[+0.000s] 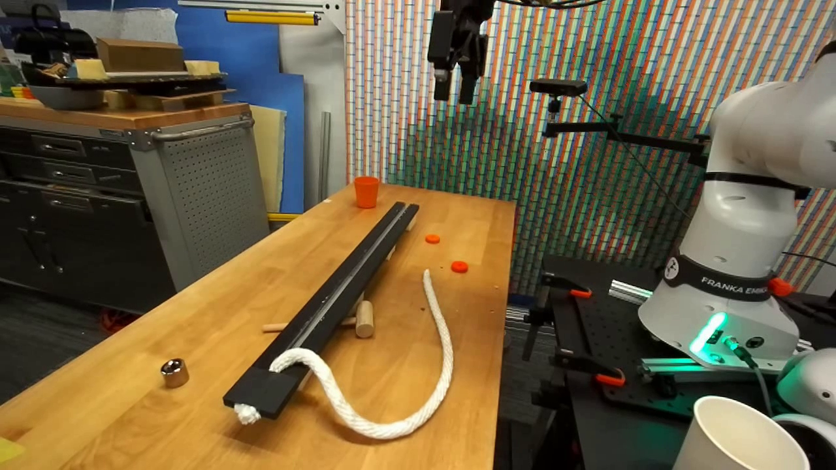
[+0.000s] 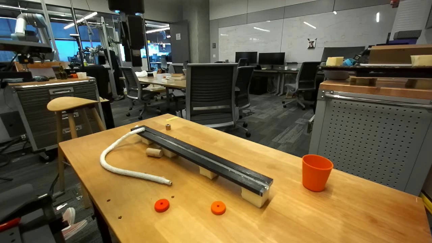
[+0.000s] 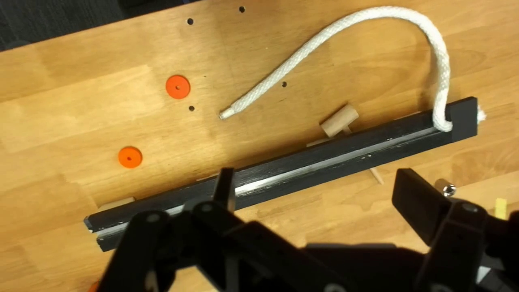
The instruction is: Straighten the white string on the center of the black board
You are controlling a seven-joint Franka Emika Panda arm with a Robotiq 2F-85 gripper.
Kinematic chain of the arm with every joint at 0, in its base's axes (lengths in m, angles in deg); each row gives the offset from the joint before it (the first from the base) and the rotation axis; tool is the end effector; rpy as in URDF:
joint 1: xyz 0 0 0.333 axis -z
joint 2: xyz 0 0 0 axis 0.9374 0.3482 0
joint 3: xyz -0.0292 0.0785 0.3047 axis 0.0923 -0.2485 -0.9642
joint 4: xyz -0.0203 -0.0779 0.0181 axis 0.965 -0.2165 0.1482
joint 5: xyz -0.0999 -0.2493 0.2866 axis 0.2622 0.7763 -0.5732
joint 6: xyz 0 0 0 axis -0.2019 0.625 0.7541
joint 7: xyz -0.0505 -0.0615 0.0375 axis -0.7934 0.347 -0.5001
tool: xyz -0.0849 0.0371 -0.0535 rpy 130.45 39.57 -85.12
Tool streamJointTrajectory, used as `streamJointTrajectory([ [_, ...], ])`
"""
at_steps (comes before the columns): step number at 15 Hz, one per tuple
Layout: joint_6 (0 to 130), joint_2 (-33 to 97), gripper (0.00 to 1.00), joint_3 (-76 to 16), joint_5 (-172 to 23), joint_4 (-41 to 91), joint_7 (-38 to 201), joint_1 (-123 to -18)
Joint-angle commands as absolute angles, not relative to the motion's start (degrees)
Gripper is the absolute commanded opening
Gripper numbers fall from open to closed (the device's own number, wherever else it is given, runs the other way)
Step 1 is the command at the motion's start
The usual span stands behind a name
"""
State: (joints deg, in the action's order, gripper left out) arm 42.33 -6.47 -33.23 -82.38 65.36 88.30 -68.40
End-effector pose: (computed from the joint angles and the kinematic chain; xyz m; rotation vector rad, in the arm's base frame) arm 0.4371 -0.0098 0.4917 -3.0272 0.4050 -0.0161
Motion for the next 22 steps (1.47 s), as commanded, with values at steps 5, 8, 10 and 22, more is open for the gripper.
streamJointTrajectory([
  [5,48.6,-0.8,1.00,-37.3,-75.6,67.2,105.3,-66.1],
  [8,50.5,2.3,1.00,-38.1,-74.0,67.1,110.8,-66.3],
  [10,49.5,4.1,1.00,-37.9,-74.5,66.5,111.8,-66.9],
  [22,49.7,6.8,1.00,-37.1,-75.4,66.7,110.7,-67.7],
])
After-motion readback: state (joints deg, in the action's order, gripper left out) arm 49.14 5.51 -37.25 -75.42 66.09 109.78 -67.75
